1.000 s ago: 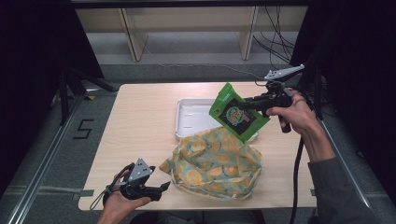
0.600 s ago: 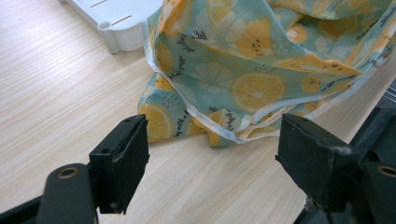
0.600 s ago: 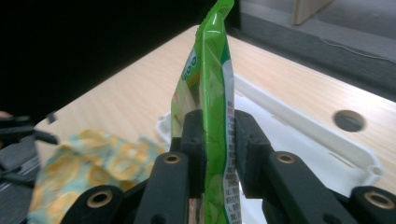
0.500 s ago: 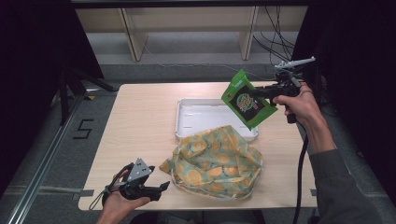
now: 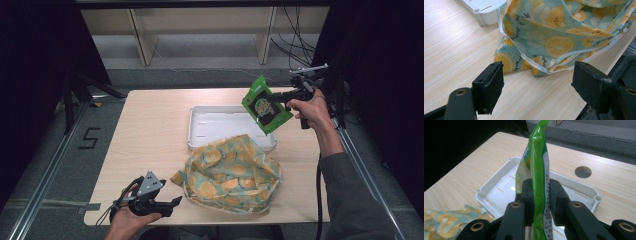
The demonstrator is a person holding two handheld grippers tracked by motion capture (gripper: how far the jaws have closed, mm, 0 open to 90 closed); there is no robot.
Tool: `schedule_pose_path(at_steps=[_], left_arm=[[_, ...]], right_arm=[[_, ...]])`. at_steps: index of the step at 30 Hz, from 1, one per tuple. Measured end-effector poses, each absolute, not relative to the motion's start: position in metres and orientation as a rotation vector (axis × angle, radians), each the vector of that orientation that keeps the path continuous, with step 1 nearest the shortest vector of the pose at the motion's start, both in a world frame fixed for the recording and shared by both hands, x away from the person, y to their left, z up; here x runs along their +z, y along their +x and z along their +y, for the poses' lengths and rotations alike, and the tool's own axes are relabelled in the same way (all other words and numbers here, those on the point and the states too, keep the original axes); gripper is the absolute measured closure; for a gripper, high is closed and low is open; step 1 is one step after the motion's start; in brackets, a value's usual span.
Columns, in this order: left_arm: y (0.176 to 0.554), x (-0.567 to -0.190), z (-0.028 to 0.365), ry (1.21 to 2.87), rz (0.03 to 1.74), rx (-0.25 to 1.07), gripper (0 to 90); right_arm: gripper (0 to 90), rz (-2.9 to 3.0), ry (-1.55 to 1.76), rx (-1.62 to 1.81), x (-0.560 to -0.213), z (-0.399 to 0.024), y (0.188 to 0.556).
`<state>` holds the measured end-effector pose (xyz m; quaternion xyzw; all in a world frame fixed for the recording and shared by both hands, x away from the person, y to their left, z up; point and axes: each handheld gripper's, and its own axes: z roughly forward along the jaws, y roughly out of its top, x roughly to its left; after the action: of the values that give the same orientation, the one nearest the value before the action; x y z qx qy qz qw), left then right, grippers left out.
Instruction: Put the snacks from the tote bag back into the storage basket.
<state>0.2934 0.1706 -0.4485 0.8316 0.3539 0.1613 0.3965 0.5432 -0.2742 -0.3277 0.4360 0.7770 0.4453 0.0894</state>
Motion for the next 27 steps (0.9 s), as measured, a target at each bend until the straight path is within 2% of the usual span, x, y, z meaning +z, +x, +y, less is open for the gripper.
schedule_pose_path(at_steps=[27], left_arm=[[0.291, -0.447, 0.168, 2.092, 0.886, 0.403, 24.3]], right_arm=[[76.4, 2.198, 1.6, 1.224, -0.388, -0.263, 0.594]])
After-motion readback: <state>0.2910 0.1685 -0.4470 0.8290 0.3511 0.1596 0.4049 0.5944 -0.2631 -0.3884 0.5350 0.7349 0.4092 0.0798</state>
